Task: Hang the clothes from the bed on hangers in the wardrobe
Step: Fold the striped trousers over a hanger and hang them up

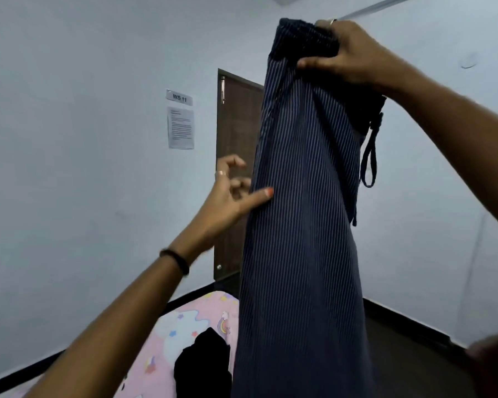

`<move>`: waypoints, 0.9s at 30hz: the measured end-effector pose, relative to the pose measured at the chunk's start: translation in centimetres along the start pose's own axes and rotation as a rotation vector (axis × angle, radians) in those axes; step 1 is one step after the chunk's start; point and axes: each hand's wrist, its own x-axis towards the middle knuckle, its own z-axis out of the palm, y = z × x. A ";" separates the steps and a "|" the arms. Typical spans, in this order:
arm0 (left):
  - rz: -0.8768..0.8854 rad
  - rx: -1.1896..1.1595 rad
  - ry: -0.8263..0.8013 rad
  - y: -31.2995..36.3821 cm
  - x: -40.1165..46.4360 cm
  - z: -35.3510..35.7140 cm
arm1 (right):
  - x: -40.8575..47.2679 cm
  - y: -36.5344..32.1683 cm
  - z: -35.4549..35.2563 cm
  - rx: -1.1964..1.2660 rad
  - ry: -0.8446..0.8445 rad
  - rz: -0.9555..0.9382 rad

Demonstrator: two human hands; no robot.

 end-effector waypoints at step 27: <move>-0.123 0.085 0.194 -8.3 -7.7 2.1 | -4.8 4.5 -2.0 -0.186 0.354 0.359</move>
